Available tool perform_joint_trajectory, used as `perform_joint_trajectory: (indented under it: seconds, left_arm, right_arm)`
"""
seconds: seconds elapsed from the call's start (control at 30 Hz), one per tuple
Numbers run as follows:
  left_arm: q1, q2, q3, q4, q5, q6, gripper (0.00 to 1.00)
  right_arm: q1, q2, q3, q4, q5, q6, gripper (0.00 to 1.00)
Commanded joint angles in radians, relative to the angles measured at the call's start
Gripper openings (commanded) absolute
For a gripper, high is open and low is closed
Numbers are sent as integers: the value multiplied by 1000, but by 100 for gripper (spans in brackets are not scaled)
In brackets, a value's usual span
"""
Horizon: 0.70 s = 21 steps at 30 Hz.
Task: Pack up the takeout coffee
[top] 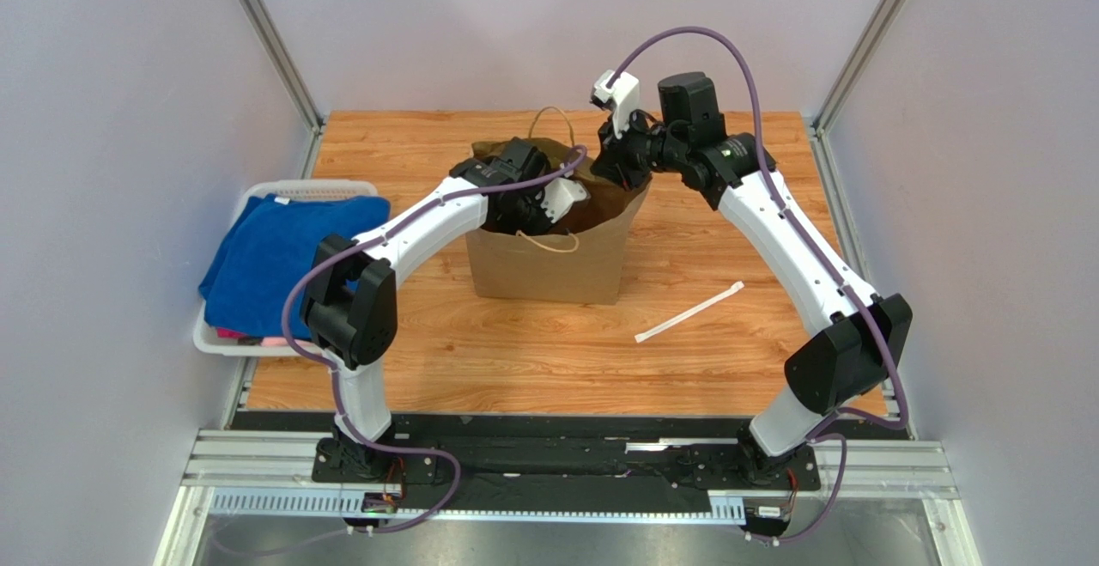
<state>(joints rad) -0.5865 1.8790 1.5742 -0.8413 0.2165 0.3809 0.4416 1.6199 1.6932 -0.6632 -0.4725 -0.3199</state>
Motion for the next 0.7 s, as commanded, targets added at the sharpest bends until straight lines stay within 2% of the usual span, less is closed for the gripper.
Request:
perform_joint_trajectory:
  seconds: [0.0, 0.67]
  left_arm:
    - [-26, 43, -45, -79, -69, -43, 94]
    - [-53, -61, 3, -30, -109, -96, 98]
  right_arm:
    - [-9, -29, 3, -26, -12, -16, 0]
    - [-12, -46, -26, -16, -17, -21, 0]
